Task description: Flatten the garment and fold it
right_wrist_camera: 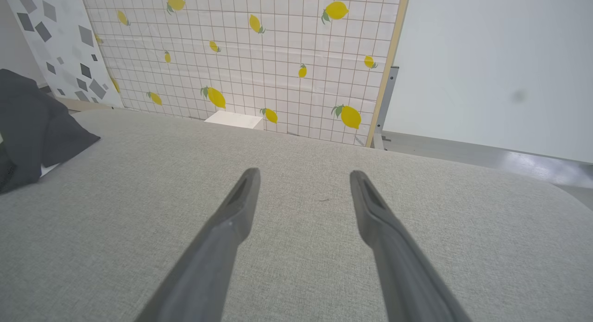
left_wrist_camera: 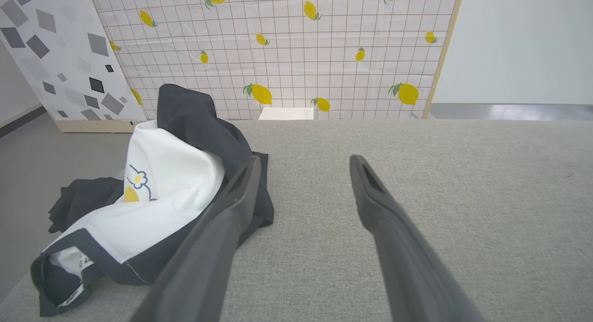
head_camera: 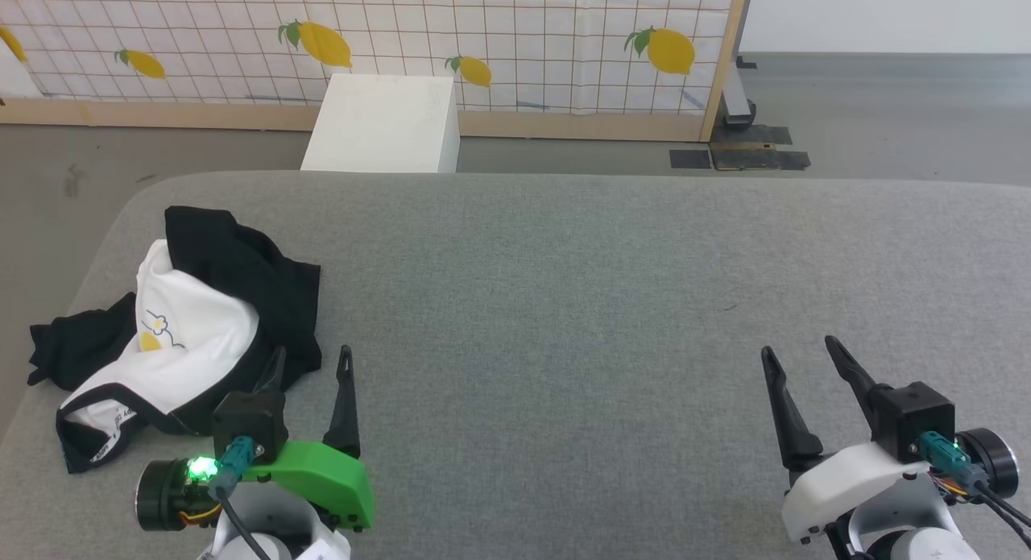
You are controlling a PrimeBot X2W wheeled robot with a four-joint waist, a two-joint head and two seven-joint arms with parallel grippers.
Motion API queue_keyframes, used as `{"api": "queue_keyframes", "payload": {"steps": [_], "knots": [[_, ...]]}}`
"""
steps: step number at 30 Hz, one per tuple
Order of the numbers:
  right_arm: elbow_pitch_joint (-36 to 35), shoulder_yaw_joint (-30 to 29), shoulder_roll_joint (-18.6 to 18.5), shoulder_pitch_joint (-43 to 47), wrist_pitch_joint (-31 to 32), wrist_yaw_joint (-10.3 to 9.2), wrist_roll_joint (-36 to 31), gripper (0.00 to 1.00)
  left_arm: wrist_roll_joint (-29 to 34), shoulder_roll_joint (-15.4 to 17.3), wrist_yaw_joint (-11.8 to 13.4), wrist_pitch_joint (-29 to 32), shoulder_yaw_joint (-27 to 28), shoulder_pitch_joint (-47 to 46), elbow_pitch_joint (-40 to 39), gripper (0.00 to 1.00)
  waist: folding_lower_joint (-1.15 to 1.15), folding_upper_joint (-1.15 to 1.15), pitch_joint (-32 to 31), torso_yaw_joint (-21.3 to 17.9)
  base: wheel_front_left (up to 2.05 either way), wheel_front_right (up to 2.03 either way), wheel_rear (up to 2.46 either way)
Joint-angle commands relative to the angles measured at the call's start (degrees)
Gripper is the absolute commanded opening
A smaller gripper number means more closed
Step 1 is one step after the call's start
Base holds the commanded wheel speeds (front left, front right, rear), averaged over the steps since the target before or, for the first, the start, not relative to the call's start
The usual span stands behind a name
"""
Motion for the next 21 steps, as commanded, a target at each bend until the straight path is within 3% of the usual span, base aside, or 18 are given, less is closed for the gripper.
{"api": "queue_keyframes", "payload": {"steps": [1, 12, 21], "knots": [[0.35, -0.18, 0.02, -0.6, -0.63, -0.01, 0.54, 1.0, -0.7, -0.03, 0.52, -0.58, -0.34, -0.76, 0.36, 1.0, 0.0, 0.05, -0.02, 0.14, 0.0, 0.0, 0.0], [1.1, -0.44, 0.03, -0.8, -1.36, -0.02, 1.09, 1.0, -2.15, 0.37, 1.36, -1.87, -1.32, -1.31, 1.35, 1.0, 0.0, 0.08, -0.12, 2.61, 0.0, 0.0, 0.0], [1.72, -0.44, 0.05, -1.12, -2.09, -0.03, 1.63, 1.0, -3.74, 1.03, 2.5, -2.92, -2.11, -1.51, 1.84, 1.0, 0.0, 0.12, -0.1, 7.44, 0.0, 0.0, 0.0]]}}
